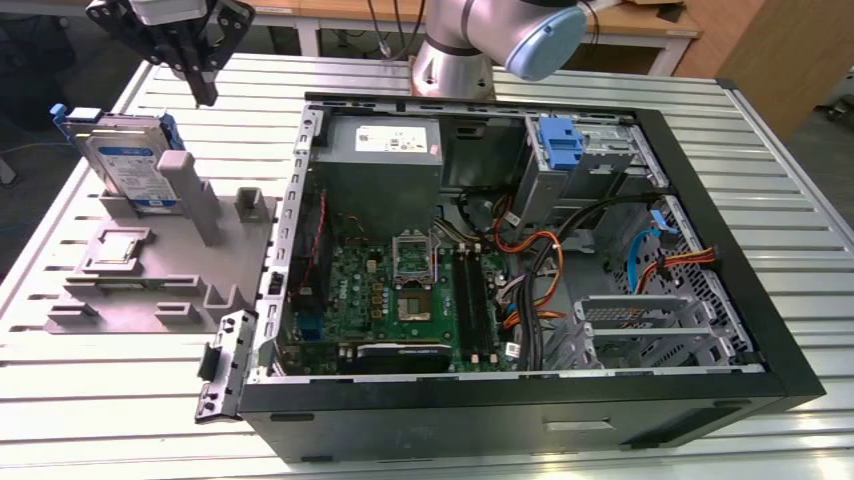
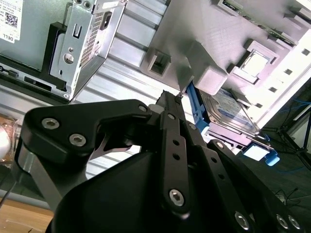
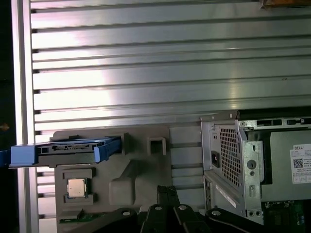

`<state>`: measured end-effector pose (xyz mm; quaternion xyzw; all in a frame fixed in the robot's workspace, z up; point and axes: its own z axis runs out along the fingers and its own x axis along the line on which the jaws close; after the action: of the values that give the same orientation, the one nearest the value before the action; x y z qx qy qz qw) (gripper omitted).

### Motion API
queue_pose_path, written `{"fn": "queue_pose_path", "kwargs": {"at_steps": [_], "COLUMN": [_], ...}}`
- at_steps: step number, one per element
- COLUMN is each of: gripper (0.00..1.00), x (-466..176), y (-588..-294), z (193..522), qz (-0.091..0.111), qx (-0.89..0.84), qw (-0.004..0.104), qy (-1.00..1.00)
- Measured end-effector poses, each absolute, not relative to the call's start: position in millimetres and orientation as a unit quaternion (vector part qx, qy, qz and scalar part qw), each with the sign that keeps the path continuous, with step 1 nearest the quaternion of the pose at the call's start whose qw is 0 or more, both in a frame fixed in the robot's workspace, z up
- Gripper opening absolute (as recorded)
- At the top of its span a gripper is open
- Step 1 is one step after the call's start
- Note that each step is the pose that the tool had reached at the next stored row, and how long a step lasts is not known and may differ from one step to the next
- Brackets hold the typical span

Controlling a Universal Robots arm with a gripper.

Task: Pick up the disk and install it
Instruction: 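Reach for the disk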

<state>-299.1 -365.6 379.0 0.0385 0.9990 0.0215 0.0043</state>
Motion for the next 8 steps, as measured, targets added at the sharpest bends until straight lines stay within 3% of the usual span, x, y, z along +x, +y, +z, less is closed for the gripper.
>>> {"fn": "queue_pose_path", "kwargs": {"at_steps": [8], "gripper": [0.1], "x": [-309.3], "y": [-365.6], "z": [378.9], "qz": [0.021], "qx": [0.038], "qw": [0.004], "qy": [0.999]}}
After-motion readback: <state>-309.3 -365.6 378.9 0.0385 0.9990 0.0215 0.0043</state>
